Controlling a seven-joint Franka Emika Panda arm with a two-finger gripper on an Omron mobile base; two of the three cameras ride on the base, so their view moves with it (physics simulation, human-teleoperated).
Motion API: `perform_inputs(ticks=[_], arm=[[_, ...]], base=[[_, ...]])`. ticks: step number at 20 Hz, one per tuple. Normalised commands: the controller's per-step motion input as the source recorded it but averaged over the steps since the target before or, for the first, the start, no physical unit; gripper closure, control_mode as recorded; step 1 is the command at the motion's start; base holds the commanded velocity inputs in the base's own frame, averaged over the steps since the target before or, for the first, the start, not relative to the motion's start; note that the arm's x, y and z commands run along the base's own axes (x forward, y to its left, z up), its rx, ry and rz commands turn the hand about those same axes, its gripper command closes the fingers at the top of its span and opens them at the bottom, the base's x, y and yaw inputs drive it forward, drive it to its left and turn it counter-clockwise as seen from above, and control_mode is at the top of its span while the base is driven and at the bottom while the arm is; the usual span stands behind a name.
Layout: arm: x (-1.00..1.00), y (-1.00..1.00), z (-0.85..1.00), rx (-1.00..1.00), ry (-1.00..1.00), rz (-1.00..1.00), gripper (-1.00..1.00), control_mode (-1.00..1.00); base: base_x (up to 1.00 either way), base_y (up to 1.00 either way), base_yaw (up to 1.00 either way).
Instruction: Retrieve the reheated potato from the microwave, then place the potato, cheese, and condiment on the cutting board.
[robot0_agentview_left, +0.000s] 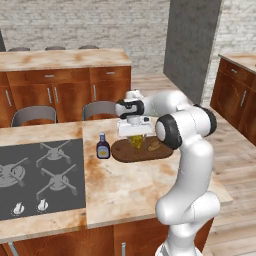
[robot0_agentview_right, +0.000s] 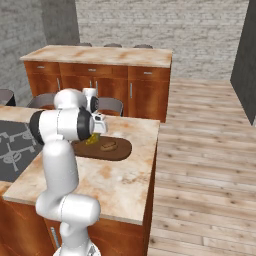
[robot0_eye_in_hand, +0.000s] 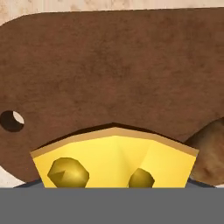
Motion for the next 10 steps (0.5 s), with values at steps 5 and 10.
perform_inputs(ticks=[5,10], arm=[[0.02,-0.17,-0.21,0.01,0.0,0.12,1.0,-1.0],[-0.02,-0.1,-0.33,0.1,-0.02,0.04,1.0,-1.0]], base=[[0.0,0.0,0.0],[0.0,0.0,0.0]])
